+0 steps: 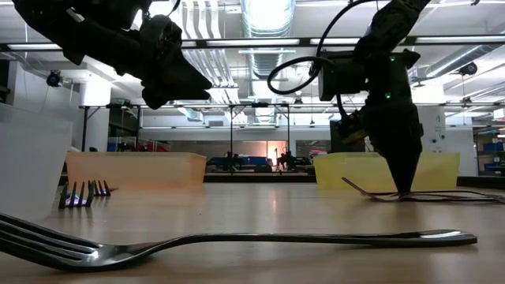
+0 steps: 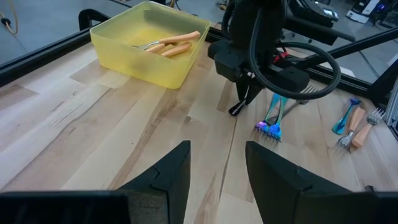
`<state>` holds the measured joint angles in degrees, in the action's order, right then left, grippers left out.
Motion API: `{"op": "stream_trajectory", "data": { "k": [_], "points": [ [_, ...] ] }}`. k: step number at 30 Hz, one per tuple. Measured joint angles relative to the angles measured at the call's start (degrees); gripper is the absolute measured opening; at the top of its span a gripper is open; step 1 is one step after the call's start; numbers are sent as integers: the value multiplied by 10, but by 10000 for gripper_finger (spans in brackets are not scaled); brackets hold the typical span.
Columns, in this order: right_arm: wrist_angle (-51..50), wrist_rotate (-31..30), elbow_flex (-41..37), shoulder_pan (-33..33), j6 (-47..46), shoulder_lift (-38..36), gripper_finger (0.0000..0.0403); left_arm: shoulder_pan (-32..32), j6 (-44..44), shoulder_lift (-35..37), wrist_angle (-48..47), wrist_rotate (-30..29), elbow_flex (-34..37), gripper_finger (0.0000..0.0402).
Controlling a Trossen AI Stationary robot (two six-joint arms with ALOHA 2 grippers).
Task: Sort silverware by color (type)
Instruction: Put the black fork into the orange bin
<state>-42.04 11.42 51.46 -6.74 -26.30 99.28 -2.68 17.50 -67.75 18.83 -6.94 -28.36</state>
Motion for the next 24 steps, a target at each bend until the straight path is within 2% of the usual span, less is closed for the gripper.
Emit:
{"op": "stream_trajectory", "data": {
  "k": [6, 16, 24],
  "points": [
    [-11, 9, 3, 6, 9, 18, 63, 0, 0, 0, 0, 0, 0, 135],
    [-48, 21, 2, 7, 2, -50, 63, 0, -4, 0, -2, 0, 0, 135],
    [-101, 39, -1, 9, -22, -61, 68, 0, -5, 0, -2, 0, 0, 135]
  ]
}}
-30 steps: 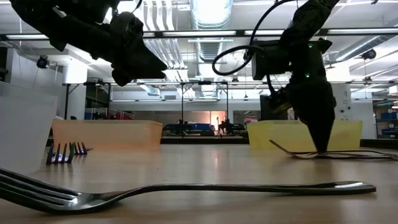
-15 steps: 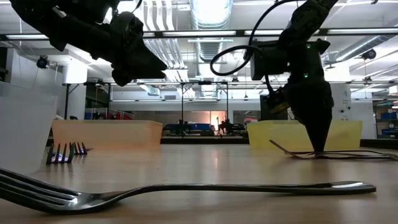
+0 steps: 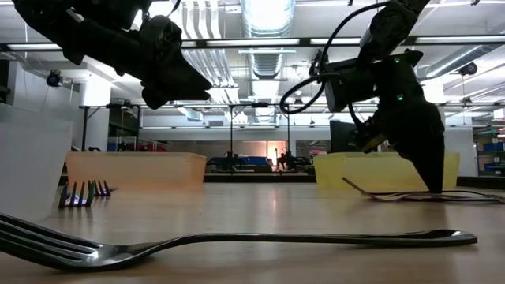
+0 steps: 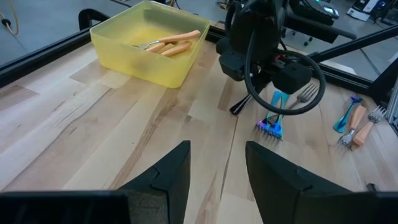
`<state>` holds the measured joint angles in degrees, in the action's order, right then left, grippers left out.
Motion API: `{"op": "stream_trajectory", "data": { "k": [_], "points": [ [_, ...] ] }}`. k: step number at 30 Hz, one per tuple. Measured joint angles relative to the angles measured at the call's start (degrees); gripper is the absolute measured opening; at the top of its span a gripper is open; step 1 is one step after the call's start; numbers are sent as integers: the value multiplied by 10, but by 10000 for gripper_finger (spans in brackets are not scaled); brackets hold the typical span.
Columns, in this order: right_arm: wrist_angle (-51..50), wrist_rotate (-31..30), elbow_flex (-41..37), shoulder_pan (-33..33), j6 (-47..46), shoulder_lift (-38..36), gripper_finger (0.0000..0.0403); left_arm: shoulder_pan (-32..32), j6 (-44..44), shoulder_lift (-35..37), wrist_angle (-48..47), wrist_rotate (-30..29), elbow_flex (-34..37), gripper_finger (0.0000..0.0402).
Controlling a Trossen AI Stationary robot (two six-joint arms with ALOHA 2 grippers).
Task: Sort silverware by color (type)
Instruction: Put the black fork into the orange bin
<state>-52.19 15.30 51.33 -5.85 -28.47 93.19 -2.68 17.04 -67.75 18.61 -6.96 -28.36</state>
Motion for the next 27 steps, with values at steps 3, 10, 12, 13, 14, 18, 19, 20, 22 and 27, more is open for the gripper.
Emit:
{"op": "stream_trajectory", "data": {
  "k": [3, 10, 12, 13, 14, 18, 19, 20, 22, 27],
  "points": [
    [-4, 1, -1, 5, 0, 0, 82, 0, 0, 0, -1, 0, 0, 135],
    [-32, -3, -2, 22, 0, 0, 115, 0, 0, 0, -3, 0, 0, 135],
    [-37, -3, -8, 24, -2, 0, 118, 0, 0, 0, -3, 0, 0, 135],
    [-36, -3, -12, 25, -6, 0, 118, 0, 0, 0, -4, 0, 0, 135],
    [-36, -3, -16, 25, -9, -1, 118, 0, 0, 0, -4, 0, 0, 135],
    [-31, -4, -25, 25, -15, -2, 99, 0, -3, 0, -4, 0, 0, 135],
    [-28, -5, -25, 25, -16, -2, 88, -1, -3, 0, -4, 0, 0, 135],
    [-26, -6, -25, 25, -16, -2, 73, -1, -3, 0, -4, 0, 0, 135],
    [-25, -8, -26, 25, -15, -2, 37, -1, -3, 0, -4, 0, 0, 135],
    [-21, -18, -26, 25, -14, -2, 13, 0, -1, 0, -4, 0, 0, 135]
  ]
}}
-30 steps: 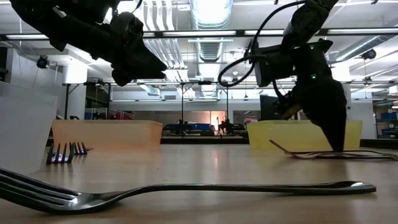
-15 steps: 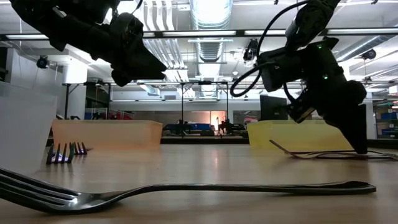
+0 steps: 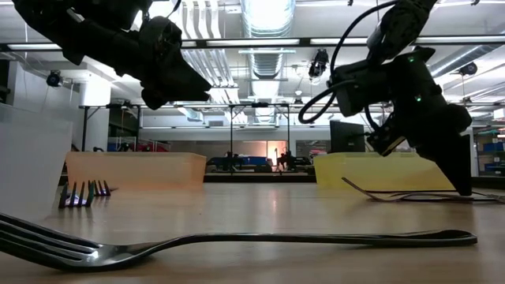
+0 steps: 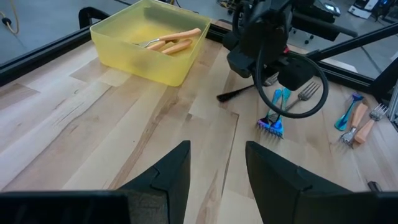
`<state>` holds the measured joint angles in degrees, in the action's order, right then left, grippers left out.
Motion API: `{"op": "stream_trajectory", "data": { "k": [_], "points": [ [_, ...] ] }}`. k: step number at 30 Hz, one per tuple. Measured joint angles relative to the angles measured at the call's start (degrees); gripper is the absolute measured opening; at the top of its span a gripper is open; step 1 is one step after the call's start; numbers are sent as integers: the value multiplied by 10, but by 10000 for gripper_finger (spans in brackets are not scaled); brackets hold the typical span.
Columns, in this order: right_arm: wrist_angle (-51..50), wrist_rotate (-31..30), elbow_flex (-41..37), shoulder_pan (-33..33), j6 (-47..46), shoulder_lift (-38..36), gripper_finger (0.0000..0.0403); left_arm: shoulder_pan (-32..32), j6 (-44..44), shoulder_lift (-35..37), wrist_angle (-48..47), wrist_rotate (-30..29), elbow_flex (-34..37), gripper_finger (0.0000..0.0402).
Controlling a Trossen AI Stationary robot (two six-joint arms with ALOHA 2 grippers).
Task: Sort silverware by color (type)
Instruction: Put the black fork into the orange bin
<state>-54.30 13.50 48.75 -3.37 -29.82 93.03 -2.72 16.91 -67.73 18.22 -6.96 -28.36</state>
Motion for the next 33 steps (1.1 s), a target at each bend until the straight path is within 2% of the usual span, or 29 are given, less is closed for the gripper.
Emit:
{"op": "stream_trajectory", "data": {
  "k": [7, 12, 16, 22, 25, 30, 33],
  "points": [
    [16, -14, 20, 1, 16, 1, 10, 0, 1, 0, 0, 0, 0, 135],
    [89, -87, 60, -2, 38, 2, 9, 0, 1, 0, 5, 0, 0, 135],
    [139, -122, 88, -6, 45, 3, 9, 0, 1, 0, 25, -18, 0, 135],
    [159, -219, 125, -8, 63, 2, 9, 0, 4, 0, 26, -94, 0, 135],
    [190, -262, 139, -10, 75, 2, 9, 0, 8, 1, 26, -154, 0, 135],
    [319, -283, 157, -18, 113, 2, 9, 0, 40, 8, 26, -257, 0, 135],
    [391, -319, 167, -20, 139, 2, 9, 3, 66, 13, 26, -297, 0, 135]
  ]
}}
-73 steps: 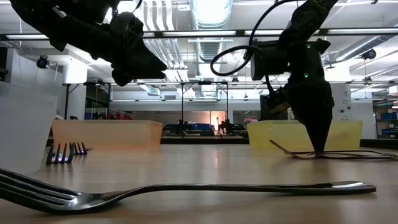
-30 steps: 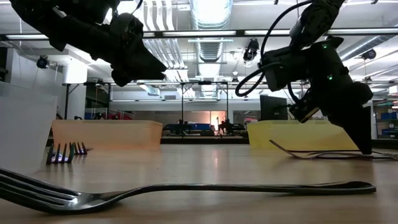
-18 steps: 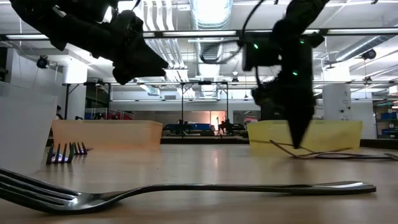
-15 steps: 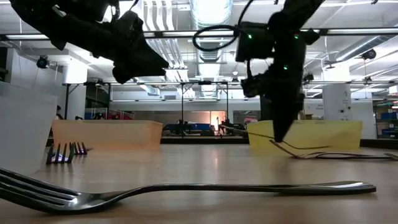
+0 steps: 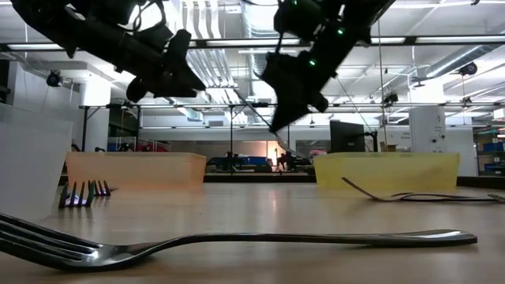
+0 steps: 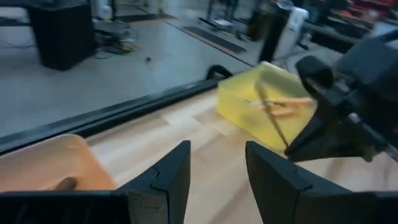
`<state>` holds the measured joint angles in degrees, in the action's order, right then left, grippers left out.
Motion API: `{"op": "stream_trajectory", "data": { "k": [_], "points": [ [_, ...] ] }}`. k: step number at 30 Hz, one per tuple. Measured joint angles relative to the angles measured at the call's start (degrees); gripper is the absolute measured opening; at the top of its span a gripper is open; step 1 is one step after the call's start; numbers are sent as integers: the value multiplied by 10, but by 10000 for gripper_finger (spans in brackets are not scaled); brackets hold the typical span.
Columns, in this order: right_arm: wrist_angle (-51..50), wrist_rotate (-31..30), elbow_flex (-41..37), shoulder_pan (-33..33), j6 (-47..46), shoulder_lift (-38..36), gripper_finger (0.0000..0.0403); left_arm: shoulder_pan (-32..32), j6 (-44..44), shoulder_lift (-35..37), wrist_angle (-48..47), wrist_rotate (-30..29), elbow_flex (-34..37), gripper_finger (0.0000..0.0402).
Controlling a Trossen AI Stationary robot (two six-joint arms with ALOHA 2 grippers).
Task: Sort silverware by color (type)
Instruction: Put the black fork into the orange bin
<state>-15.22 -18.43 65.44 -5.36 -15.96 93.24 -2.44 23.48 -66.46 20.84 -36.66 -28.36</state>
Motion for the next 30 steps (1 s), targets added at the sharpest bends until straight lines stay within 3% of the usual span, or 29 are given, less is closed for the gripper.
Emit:
{"op": "stream_trajectory", "data": {
  "k": [5, 7, 9, 12, 14, 16, 25, 30],
  "points": [
    [97, -91, 13, 0, 42, 0, 9, 18, -47, 5, 45, -118, 13, 135],
    [130, -106, 13, 0, 63, 0, 9, 22, -86, 6, 101, -132, 25, 135],
    [171, -116, 13, 1, 83, 6, 9, 22, -122, 5, 169, -95, 41, 135],
    [209, -117, 12, 1, 109, 16, 9, 20, -175, -6, 305, 34, 71, 135],
    [221, -117, 14, 1, 121, 24, 9, 21, -183, -12, 377, 82, 87, 135],
    [235, -117, 16, 1, 133, 32, 9, 18, -185, -14, 413, 75, 97, 135],
    [286, -107, 17, 8, 150, 35, 9, 15, -180, -29, 397, 71, 95, 137],
    [304, -80, 17, 13, 156, 35, 9, 7, -199, -63, 397, 59, 72, 163]
  ]
}}
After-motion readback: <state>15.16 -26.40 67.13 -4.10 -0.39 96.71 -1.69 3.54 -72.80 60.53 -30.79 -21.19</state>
